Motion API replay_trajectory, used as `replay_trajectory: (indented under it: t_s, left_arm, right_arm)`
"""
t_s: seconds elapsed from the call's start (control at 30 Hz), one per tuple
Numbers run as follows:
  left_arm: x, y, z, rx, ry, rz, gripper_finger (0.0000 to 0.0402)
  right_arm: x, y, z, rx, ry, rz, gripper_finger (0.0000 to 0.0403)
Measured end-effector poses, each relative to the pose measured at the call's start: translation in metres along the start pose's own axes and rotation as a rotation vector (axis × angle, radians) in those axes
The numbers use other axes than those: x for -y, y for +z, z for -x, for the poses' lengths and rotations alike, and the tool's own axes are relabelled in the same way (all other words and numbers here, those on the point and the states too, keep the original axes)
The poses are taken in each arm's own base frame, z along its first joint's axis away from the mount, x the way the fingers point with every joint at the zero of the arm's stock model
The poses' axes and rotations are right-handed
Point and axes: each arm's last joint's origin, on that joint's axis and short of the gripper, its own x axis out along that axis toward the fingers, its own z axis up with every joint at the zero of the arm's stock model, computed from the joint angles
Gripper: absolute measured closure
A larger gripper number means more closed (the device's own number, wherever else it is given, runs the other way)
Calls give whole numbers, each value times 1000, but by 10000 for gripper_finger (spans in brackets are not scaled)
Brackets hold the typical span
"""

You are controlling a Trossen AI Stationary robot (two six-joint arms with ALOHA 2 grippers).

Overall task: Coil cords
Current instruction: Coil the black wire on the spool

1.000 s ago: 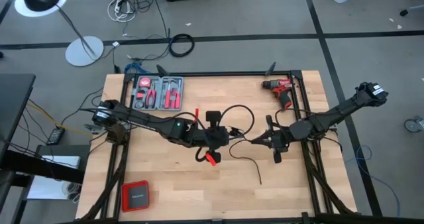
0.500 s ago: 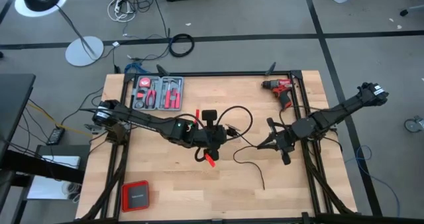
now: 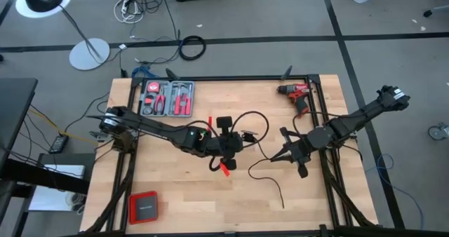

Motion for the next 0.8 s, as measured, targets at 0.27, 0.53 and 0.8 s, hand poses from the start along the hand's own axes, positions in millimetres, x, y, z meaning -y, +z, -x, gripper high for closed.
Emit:
replay_trajectory:
  t_s: [0.27, 0.53, 0.8]
  left_arm:
    - [18, -22, -23, 74, -58, 36, 402]
    - [17, -23, -28, 108, -184, 88, 402]
    - [11, -23, -35, 104, -379, 181, 402]
  right_arm:
    - [4, 0, 1, -27, 2, -82, 400]
    - [19, -12, 0, -110, 79, -120, 400]
    - [34, -6, 3, -101, 46, -12, 401]
